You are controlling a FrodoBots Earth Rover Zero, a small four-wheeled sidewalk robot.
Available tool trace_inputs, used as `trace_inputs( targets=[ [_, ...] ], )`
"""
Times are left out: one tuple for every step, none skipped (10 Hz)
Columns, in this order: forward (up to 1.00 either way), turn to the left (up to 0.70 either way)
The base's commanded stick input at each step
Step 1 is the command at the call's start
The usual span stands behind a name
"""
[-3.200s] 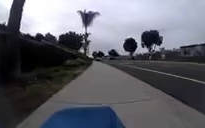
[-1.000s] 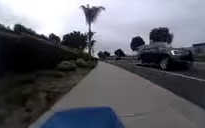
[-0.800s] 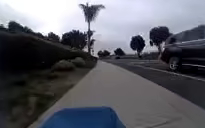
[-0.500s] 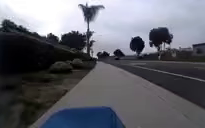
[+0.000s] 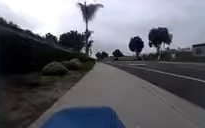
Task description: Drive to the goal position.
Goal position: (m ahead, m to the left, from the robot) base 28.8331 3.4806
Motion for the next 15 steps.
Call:
trace_inputs(
  targets=[
    [1.0, 0.0],
    [1.0, 0.0],
    [1.0, 0.0],
    [1.0, 0.0],
    [1.0, 0.0],
    [1.0, 0.0],
    [1.0, 0.0],
    [1.0, 0.0],
    [1.0, 0.0],
    [1.0, 0.0],
    [1.0, 0.0],
    [1.0, 0.27],
    [1.0, 0.27],
    [1.0, 0.27],
    [1.0, 0.27]
  ],
)
